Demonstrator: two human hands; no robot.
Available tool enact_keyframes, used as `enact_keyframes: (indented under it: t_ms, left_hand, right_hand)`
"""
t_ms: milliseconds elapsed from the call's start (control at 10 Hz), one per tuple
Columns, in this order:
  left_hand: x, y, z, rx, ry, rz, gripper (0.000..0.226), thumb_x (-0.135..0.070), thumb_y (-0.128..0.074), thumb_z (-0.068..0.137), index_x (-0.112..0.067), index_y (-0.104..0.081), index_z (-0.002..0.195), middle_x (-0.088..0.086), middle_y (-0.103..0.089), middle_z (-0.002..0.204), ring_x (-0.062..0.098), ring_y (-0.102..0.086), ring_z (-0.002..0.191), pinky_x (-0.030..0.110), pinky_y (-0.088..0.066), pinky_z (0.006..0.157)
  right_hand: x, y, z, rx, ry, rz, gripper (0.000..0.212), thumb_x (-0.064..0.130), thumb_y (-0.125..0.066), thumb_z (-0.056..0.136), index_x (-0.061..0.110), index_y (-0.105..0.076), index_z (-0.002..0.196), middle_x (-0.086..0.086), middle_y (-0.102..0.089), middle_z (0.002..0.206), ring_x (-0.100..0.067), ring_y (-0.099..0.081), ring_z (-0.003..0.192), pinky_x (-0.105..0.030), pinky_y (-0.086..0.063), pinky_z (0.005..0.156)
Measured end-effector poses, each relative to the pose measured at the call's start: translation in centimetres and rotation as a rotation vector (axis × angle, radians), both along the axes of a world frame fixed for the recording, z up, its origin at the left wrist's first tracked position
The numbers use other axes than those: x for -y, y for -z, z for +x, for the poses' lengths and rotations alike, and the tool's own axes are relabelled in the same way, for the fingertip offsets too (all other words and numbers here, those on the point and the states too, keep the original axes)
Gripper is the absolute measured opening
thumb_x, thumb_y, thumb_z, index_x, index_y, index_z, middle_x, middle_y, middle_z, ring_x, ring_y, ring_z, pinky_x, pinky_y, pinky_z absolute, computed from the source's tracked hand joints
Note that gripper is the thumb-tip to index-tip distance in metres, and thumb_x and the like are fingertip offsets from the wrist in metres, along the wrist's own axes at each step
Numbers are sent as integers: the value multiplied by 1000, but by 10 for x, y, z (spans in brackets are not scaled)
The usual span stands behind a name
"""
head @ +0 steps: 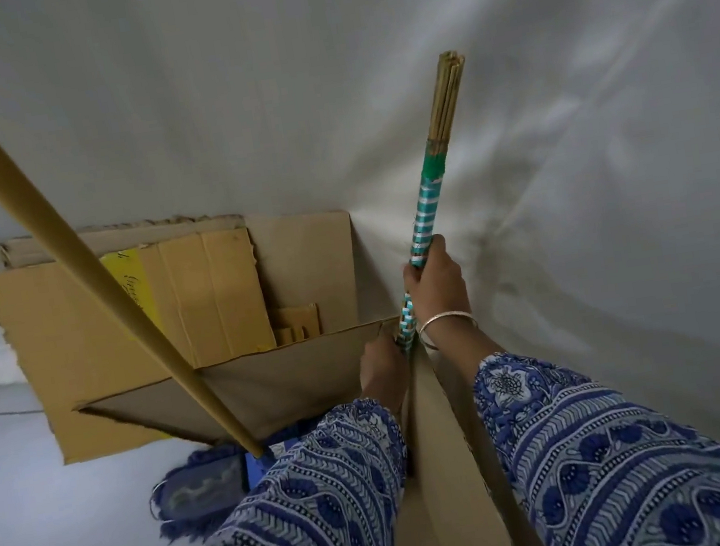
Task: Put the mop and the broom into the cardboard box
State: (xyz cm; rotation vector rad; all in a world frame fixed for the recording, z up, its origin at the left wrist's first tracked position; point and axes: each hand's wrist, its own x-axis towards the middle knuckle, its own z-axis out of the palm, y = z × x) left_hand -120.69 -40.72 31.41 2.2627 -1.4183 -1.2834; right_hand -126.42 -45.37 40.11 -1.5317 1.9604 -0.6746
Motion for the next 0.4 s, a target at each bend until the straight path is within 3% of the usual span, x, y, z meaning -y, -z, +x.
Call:
enact_keyframes:
  t_ms: [200,300,400]
  left_hand:
    - [3,-3,5,-55,-10,22,31,-17,-45,93,1,-59,114,21,-63,120,35,-58,111,39,-48,91]
    - [-3,-18,13,-87,52,-3,31,-20,-45,93,-3,-58,116,19,-62,122,33,-58,111,40,-48,93]
    - [-12,-51,36,-91,135,-65,33,-21,-43,93,-11,-49,124,18,-62,122,35,-60,108,40,-50,85]
  right_hand:
    - [13,2,-6,127,-53,81,31,19,-61,86,3,-50,110,-18,-66,112,-34,-63,104,-43,-52,89]
    - [8,-5,-10,219,16,67,46,27,-63,85,7,-45,122,-17,-60,121,-33,-62,106,-42,-52,90]
    - [-12,-25,-17,187,125,-12,56,27,-59,87,5,-37,133,-21,-51,130,-35,-56,114,-41,-49,92]
